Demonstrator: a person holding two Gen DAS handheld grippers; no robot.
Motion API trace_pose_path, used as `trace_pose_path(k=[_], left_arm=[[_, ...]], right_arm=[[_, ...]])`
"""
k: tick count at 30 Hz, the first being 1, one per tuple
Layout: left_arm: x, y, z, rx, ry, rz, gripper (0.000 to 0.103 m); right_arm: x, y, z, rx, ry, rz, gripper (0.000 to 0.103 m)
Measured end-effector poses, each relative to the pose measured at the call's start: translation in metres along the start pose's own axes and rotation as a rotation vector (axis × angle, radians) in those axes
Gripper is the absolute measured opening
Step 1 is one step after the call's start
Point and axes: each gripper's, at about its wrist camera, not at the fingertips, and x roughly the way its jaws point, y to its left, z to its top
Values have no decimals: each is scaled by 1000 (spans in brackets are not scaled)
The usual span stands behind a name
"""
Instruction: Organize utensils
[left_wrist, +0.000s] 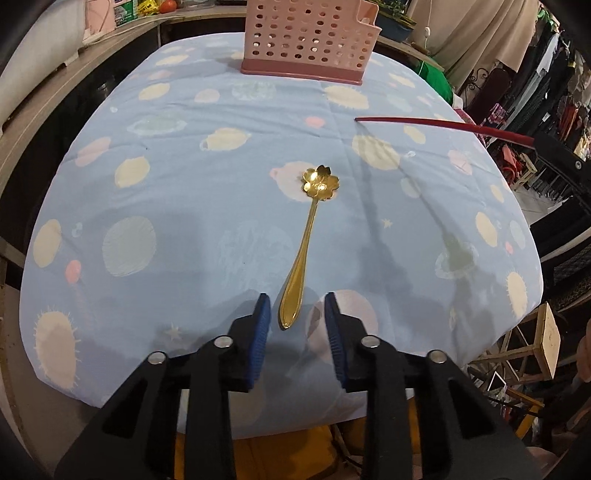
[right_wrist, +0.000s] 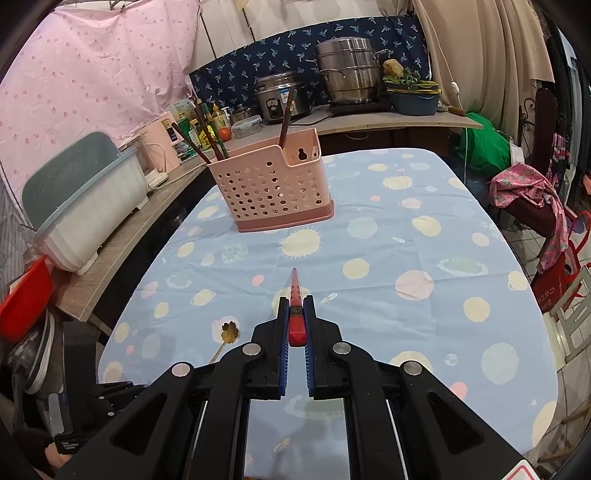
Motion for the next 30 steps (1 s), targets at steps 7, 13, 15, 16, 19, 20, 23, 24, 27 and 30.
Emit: trace_pose_path(k=[7,13,15,16,19,20,23,24,27,30], left_arm=[[-5,-1,-2,15,-15,13,10],[-44,-6,18,23,-116,11,10],[-58,-9,30,35,-155,16,10],[-62,-10,35,39,-169,16,10],[-74,-15,52,59,-203,20,8],[-77,-16,58,65,-213,28,1],[-77,-16,71,64,-219,34,1],[-77,-16,74,67,-222,43,0],[-77,-17,83,74,-224,53,0],[-82,-18,95,80,-235,58,0]], right_arm=[[1,1,-1,-4,3,-1,7],[-1,2,2,-5,-12,1,7],[-2,2,4,-6,-22,3,7],[-2,1,6,-6,-26,5,7],[-4,1,12,-10,-41,5,7],[-5,1,14,-9,-47,6,7],[-5,-1,20,-9,-58,8,7],[-4,-1,22,-8,-60,9,7],[-4,-3,30,-3,-65,24,7],[-4,-3,41,3,-79,44,7]])
